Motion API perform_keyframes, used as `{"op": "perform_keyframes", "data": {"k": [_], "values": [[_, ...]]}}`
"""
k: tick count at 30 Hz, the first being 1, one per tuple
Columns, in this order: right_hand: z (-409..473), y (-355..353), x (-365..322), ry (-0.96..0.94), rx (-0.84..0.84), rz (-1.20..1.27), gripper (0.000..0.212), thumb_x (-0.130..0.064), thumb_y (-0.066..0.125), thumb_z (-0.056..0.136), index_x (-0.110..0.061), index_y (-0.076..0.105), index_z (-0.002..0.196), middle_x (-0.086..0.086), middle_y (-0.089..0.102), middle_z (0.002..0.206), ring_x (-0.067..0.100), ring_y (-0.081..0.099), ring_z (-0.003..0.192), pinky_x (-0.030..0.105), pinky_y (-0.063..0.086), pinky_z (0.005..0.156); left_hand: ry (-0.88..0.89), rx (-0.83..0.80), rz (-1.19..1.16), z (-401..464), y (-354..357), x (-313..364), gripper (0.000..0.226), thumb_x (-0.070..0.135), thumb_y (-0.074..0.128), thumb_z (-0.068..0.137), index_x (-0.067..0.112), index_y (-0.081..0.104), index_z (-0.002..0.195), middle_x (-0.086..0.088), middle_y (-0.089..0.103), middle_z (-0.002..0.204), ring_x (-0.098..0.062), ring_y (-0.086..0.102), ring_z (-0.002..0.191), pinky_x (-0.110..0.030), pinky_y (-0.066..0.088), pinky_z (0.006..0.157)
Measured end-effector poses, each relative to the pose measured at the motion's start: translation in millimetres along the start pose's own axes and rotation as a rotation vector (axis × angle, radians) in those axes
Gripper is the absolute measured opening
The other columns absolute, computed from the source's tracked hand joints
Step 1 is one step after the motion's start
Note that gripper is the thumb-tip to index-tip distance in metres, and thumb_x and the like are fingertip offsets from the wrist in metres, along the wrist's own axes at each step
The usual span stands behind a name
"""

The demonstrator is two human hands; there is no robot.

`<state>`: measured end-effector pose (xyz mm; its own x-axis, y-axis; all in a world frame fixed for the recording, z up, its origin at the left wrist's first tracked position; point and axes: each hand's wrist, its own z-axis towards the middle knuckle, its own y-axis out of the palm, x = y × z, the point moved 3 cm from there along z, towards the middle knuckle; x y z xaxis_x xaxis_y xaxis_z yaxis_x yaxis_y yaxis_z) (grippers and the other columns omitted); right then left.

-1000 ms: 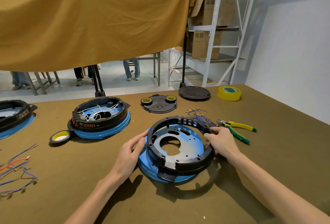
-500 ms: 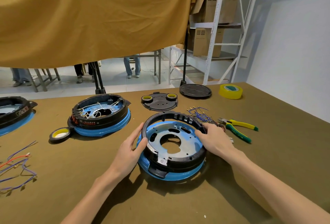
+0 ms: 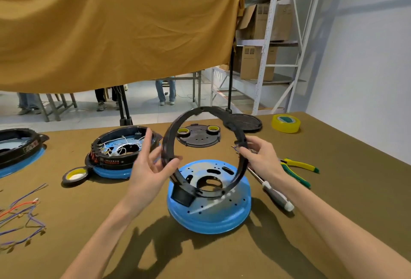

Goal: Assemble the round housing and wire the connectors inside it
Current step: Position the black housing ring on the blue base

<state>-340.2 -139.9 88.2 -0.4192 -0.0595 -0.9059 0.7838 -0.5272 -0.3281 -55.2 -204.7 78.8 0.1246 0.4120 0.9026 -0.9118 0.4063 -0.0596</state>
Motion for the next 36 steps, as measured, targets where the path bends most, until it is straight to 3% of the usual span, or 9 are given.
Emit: {"op": "perform_keyframes", "data": {"k": [2,6,10,13,17,22,28,32,36], "values": [[4.5,4.3,1.2,0.218,-0.122,0.310,0.029,-0.027,0.050,0.107,-0.009,0.068,0.122,0.017,0.070,0.119,0.036,0.064,0.117,0.045,0.050,0.103,0.125,-0.026,0.133,5.2,-3.2,16.9,0.097,0.006,0.081,0.083,0.023,0.026,0.161,0.008,0.065,0.139,-0.013,0.063,0.127,-0.026,0.047,0.108],[5.3,3.6,22.2,0.538,-0.197,0.672,0.061,-0.062,0.035,0.103,-0.013,0.060,0.129,0.019,0.065,0.129,0.035,0.060,0.124,0.049,0.039,0.112,0.379,-0.239,0.526,-1.3,9.4,21.3,0.079,-0.007,0.081,0.078,0.034,0.058,0.142,0.020,0.064,0.132,-0.008,0.056,0.128,-0.028,0.050,0.104],[-2.0,1.3,44.9,0.565,-0.138,0.750,0.050,-0.045,0.054,0.099,-0.006,0.063,0.129,0.017,0.073,0.120,0.031,0.065,0.114,0.048,0.043,0.112,0.321,-0.461,0.751,-20.5,25.0,-7.1,0.076,0.014,0.081,0.085,0.062,0.049,0.136,0.037,0.055,0.123,0.004,0.047,0.125,-0.028,0.043,0.107],[-3.8,-2.3,55.2,0.558,-0.016,0.595,0.037,-0.028,0.056,0.099,-0.003,0.068,0.124,0.017,0.072,0.112,0.029,0.064,0.103,0.035,0.048,0.098,0.336,-0.537,0.835,-29.5,28.2,-18.5,0.041,0.041,0.067,0.091,0.057,0.061,0.128,0.038,0.061,0.117,0.014,0.049,0.117,-0.019,0.036,0.111],[-2.6,1.6,61.9,0.556,-0.044,0.381,0.031,-0.027,0.049,0.104,-0.013,0.076,0.112,0.012,0.075,0.103,0.027,0.066,0.100,0.039,0.046,0.093,0.283,-0.537,0.821,-35.3,25.4,-28.9,0.029,0.042,0.064,0.094,0.048,0.070,0.122,0.039,0.061,0.099,0.008,0.050,0.107,-0.022,0.042,0.103],[-4.2,6.6,69.3,0.596,-0.084,0.235,0.034,-0.028,0.045,0.107,-0.019,0.077,0.103,0.006,0.077,0.095,0.022,0.069,0.097,0.034,0.050,0.084,0.258,-0.456,0.720,-36.3,17.6,-37.9,0.020,0.035,0.071,0.094,0.046,0.071,0.110,0.036,0.065,0.101,0.005,0.055,0.110,-0.021,0.026,0.115],[-11.4,5.0,68.9,0.560,-0.066,0.140,0.031,-0.030,0.047,0.106,-0.020,0.076,0.111,0.005,0.079,0.098,0.023,0.071,0.100,0.034,0.052,0.086,0.266,-0.404,0.695,-33.9,15.9,-43.6,0.021,0.062,0.068,0.083,0.042,0.068,0.089,0.030,0.064,0.096,0.000,0.060,0.098,-0.024,0.026,0.117],[-8.1,3.8,65.3,0.581,-0.045,0.162,0.026,-0.024,0.051,0.106,-0.013,0.073,0.115,0.009,0.076,0.101,0.024,0.071,0.100,0.038,0.055,0.092,0.256,-0.382,0.639,-35.0,16.1,-42.0,0.014,0.052,0.075,0.083,0.040,0.069,0.087,0.027,0.066,0.091,-0.003,0.062,0.095,-0.025,0.025,0.118],[-5.3,0.3,48.1,0.565,-0.017,0.323,0.023,-0.032,0.065,0.099,-0.009,0.069,0.104,0.014,0.069,0.091,0.026,0.062,0.085,0.037,0.050,0.075,0.187,-0.223,0.465,-31.4,9.3,-25.4,0.009,0.037,0.081,0.080,0.036,0.076,0.088,0.021,0.072,0.091,-0.001,0.064,0.103,-0.014,0.028,0.113]]}}
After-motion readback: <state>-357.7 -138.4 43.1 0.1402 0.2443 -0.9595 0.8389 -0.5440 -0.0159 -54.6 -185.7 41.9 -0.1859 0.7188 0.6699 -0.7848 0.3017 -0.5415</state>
